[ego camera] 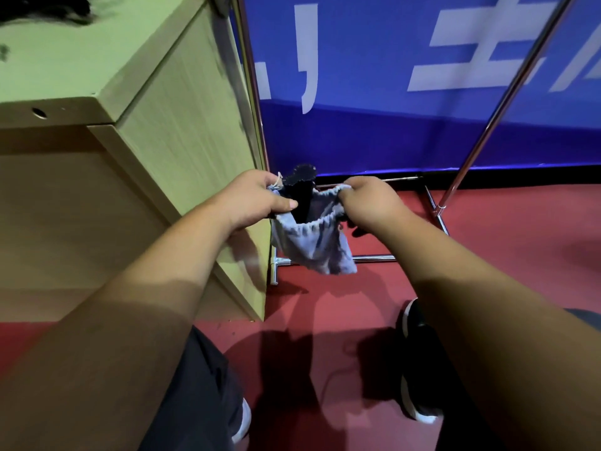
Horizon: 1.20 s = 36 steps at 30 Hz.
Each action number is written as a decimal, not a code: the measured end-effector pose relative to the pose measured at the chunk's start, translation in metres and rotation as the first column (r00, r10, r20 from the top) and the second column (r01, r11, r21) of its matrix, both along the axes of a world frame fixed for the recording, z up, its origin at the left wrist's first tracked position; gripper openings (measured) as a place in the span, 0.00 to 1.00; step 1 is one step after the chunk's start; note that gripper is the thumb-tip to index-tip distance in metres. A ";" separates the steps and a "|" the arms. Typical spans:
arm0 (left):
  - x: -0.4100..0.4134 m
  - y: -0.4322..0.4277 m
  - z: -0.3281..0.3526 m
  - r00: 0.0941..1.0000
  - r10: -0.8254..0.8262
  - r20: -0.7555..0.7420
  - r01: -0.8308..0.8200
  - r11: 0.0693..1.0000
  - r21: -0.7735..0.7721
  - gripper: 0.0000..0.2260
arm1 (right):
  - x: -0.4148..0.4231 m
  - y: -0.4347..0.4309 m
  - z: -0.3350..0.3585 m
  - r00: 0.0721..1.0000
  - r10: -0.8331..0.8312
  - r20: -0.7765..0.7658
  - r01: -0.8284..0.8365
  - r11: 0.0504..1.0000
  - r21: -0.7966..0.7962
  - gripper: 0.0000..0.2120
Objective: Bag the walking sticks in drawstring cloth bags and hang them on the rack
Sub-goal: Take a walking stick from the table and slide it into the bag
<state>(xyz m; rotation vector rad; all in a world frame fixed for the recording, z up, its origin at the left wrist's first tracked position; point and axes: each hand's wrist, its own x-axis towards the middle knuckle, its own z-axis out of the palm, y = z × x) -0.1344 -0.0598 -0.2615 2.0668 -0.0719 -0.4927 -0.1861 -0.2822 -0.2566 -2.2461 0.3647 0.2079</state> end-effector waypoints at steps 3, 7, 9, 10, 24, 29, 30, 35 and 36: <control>-0.001 -0.004 0.005 1.000 -0.009 -0.018 0.008 0.999 -0.047 0.13 | -0.003 0.001 0.003 0.999 0.033 -0.027 -0.033 0.999 0.013 0.14; -0.001 -0.008 0.000 0.997 0.076 -0.011 -0.077 0.997 -0.023 0.07 | -0.005 -0.005 0.001 0.996 0.046 -0.076 -0.050 0.998 -0.044 0.16; 0.001 -0.007 -0.004 0.995 0.097 0.024 -0.097 0.995 -0.007 0.08 | -0.006 -0.007 0.000 0.994 0.045 -0.099 -0.052 0.996 -0.071 0.16; 0.003 -0.007 -0.006 0.993 0.111 0.027 -0.111 0.994 -0.018 0.08 | -0.006 -0.008 -0.001 0.992 0.049 -0.119 -0.058 0.996 -0.073 0.16; 0.011 -0.017 -0.012 0.912 0.355 0.208 -0.329 0.933 -0.147 0.10 | -0.011 -0.019 -0.015 0.965 0.047 -0.257 -0.042 0.999 0.024 0.11; 0.010 -0.019 -0.007 0.911 0.407 0.066 -0.377 0.887 -0.267 0.09 | -0.015 -0.021 -0.011 0.956 -0.061 -0.285 0.103 0.986 0.134 0.16; 0.010 -0.019 -0.007 0.912 0.408 0.038 -0.382 0.880 -0.282 0.09 | -0.016 -0.022 -0.009 0.959 -0.066 -0.277 0.104 0.987 0.124 0.19; 0.009 -0.022 -0.003 0.918 0.332 -0.214 -0.389 0.860 -0.330 0.08 | -0.013 -0.030 -0.006 0.961 -0.123 -0.247 0.216 0.891 0.399 0.12; 0.009 -0.024 -0.002 0.915 0.309 -0.260 -0.388 0.850 -0.355 0.09 | -0.010 -0.032 -0.005 0.954 -0.130 -0.270 0.250 0.841 0.480 0.08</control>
